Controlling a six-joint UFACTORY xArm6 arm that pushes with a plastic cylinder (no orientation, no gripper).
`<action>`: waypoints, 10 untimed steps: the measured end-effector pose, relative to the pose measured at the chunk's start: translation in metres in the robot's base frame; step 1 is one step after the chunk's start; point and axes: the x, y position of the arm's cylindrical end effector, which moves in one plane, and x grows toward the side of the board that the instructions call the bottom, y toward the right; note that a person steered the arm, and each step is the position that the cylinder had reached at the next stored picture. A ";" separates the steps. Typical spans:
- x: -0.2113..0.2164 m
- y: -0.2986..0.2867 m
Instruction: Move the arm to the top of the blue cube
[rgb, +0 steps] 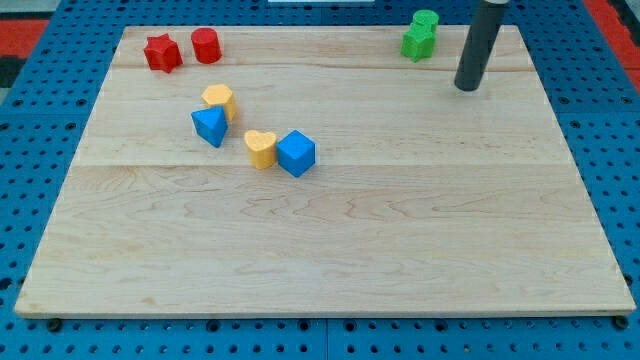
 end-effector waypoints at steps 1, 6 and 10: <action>0.002 -0.029; 0.063 -0.103; 0.082 -0.215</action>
